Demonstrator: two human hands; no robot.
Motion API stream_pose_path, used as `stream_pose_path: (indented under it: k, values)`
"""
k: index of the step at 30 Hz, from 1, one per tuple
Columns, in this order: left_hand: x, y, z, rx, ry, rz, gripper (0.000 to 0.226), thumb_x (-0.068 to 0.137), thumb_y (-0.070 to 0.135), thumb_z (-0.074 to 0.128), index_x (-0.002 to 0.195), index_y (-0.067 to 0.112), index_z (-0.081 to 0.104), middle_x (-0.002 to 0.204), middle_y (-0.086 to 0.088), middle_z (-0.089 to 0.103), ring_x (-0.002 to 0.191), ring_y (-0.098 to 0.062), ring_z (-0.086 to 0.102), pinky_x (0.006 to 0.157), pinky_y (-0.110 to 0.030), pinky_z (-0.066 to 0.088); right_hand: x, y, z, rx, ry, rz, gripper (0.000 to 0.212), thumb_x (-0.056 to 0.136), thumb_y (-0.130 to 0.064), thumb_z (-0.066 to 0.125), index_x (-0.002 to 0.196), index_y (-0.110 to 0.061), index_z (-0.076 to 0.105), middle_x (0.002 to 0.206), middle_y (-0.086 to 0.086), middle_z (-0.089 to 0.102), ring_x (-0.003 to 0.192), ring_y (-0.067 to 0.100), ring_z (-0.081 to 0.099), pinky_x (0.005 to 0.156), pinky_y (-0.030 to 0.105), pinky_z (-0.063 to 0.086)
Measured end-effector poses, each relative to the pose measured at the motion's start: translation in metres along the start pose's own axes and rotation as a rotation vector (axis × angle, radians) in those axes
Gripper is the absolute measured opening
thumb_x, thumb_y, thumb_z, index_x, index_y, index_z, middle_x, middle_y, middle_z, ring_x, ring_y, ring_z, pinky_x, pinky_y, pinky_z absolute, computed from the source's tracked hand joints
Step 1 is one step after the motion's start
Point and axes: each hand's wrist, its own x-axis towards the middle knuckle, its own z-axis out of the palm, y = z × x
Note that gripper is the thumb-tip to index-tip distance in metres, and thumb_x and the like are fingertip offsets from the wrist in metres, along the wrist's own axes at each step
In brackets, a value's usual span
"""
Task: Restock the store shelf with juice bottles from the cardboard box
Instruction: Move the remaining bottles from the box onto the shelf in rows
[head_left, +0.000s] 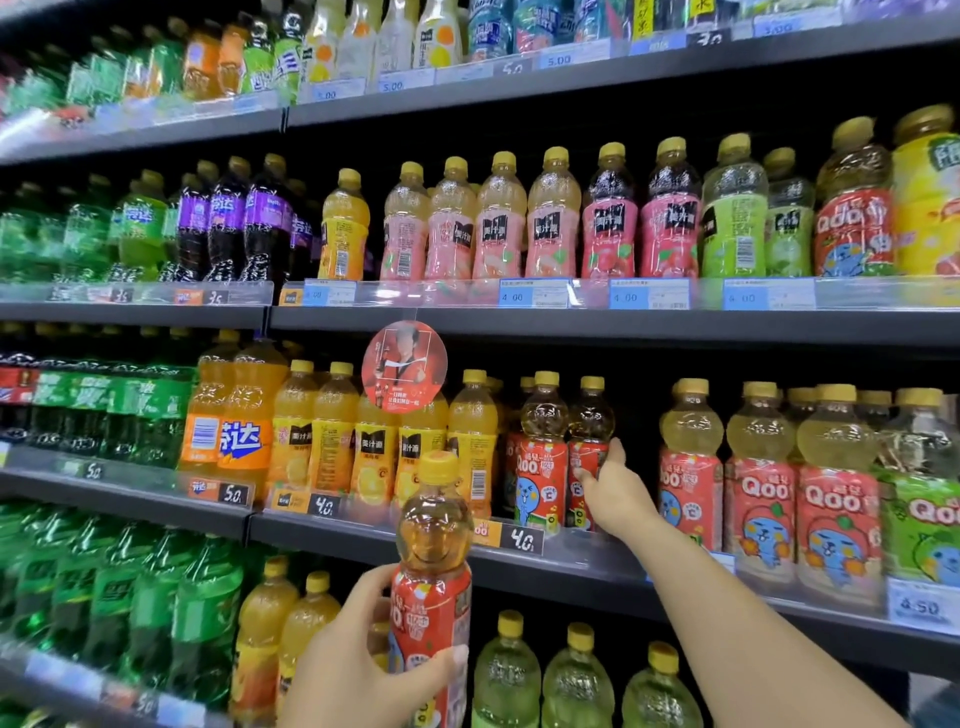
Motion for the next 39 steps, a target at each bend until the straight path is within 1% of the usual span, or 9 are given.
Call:
stream_pose_path:
  k: [3, 7, 16, 22, 26, 30, 33, 36, 39]
  values:
    - [-0.003, -0.001, 0.0, 0.01, -0.004, -0.023, 0.069, 0.052, 0.057, 0.083, 0.101, 0.057, 0.035, 0.099, 0.018, 0.063, 0.085, -0.001, 0.064, 0.063, -0.014, 0.049, -0.003, 0.0, 0.002, 0.033, 0.013, 0.024, 0.071, 0.099, -0.025, 0.041, 0.151, -0.017, -0.006, 0.128, 0.02, 0.055, 0.095, 0.028, 0.061, 0.082, 0.041, 0.052]
    - [-0.003, 0.0, 0.005, 0.04, -0.013, -0.016, 0.069, 0.052, 0.059, 0.082, 0.099, 0.059, 0.032, 0.097, 0.021, 0.06, 0.084, 0.002, 0.061, 0.064, -0.014, 0.047, -0.012, 0.0, 0.001, -0.013, 0.118, -0.034, 0.077, 0.093, -0.021, 0.057, 0.151, -0.013, 0.007, 0.147, 0.019, 0.03, 0.119, 0.034, 0.052, 0.092, 0.039, 0.047]
    - [-0.003, -0.003, 0.007, 0.017, -0.039, -0.03, 0.079, 0.038, 0.073, 0.076, 0.105, 0.059, 0.035, 0.102, 0.02, 0.064, 0.09, -0.003, 0.066, 0.078, -0.021, 0.055, -0.009, 0.003, 0.005, -0.057, 0.172, -0.032, 0.061, 0.092, -0.013, 0.056, 0.145, -0.012, 0.025, 0.127, 0.019, 0.051, 0.108, 0.033, 0.057, 0.088, 0.04, 0.048]
    - [-0.001, 0.004, 0.017, -0.005, -0.002, -0.004, 0.083, 0.039, 0.072, 0.076, 0.112, 0.053, 0.041, 0.105, 0.021, 0.061, 0.089, -0.005, 0.065, 0.073, -0.02, 0.054, -0.043, -0.017, -0.015, 0.152, 0.241, -0.153, 0.05, 0.097, -0.026, 0.048, 0.144, -0.015, 0.035, 0.142, 0.006, 0.043, 0.122, 0.021, 0.05, 0.093, 0.026, 0.043]
    - [0.008, 0.028, 0.037, -0.048, 0.031, 0.074, 0.066, 0.056, 0.047, 0.085, 0.103, 0.055, 0.039, 0.097, 0.029, 0.056, 0.086, -0.001, 0.062, 0.068, -0.016, 0.05, -0.109, -0.028, -0.045, 0.38, 0.017, -0.336, 0.028, 0.092, -0.042, 0.053, 0.116, -0.029, 0.058, 0.107, -0.017, 0.063, 0.1, -0.003, 0.058, 0.081, 0.015, 0.049]
    - [0.023, 0.054, 0.063, -0.031, 0.034, 0.173, 0.06, 0.061, 0.051, 0.08, 0.108, 0.057, 0.043, 0.098, 0.029, 0.06, 0.088, 0.004, 0.062, 0.073, -0.017, 0.053, -0.152, -0.026, -0.064, 0.391, -0.205, -0.367, 0.033, 0.082, -0.048, 0.065, 0.113, -0.043, 0.054, 0.102, -0.02, 0.065, 0.094, -0.007, 0.061, 0.08, 0.018, 0.051]
    - [0.036, 0.074, 0.083, -0.023, 0.006, 0.23, 0.059, 0.067, 0.045, 0.075, 0.119, 0.05, 0.047, 0.105, 0.024, 0.062, 0.09, 0.004, 0.062, 0.072, -0.016, 0.053, -0.15, -0.021, -0.079, 0.333, -0.153, -0.367, 0.047, 0.079, -0.044, 0.07, 0.118, -0.044, 0.046, 0.105, -0.023, 0.064, 0.095, -0.009, 0.06, 0.081, 0.022, 0.053]
    - [0.051, 0.09, 0.103, -0.019, 0.014, 0.277, 0.08, 0.059, 0.054, 0.07, 0.133, 0.041, 0.043, 0.118, 0.021, 0.06, 0.104, -0.001, 0.061, 0.085, -0.03, 0.056, -0.135, -0.018, -0.094, 0.344, -0.067, -0.344, 0.054, 0.076, -0.037, 0.076, 0.121, -0.039, 0.045, 0.103, -0.019, 0.064, 0.094, -0.001, 0.063, 0.081, 0.026, 0.056]
    - [0.062, 0.105, 0.115, -0.044, 0.018, 0.32, 0.071, 0.062, 0.049, 0.072, 0.128, 0.041, 0.046, 0.115, 0.023, 0.06, 0.104, 0.0, 0.06, 0.086, -0.032, 0.056, -0.122, -0.018, -0.106, 0.323, 0.026, -0.365, 0.052, 0.076, -0.034, 0.076, 0.118, -0.037, 0.046, 0.1, -0.019, 0.063, 0.09, -0.005, 0.062, 0.069, 0.014, 0.051]
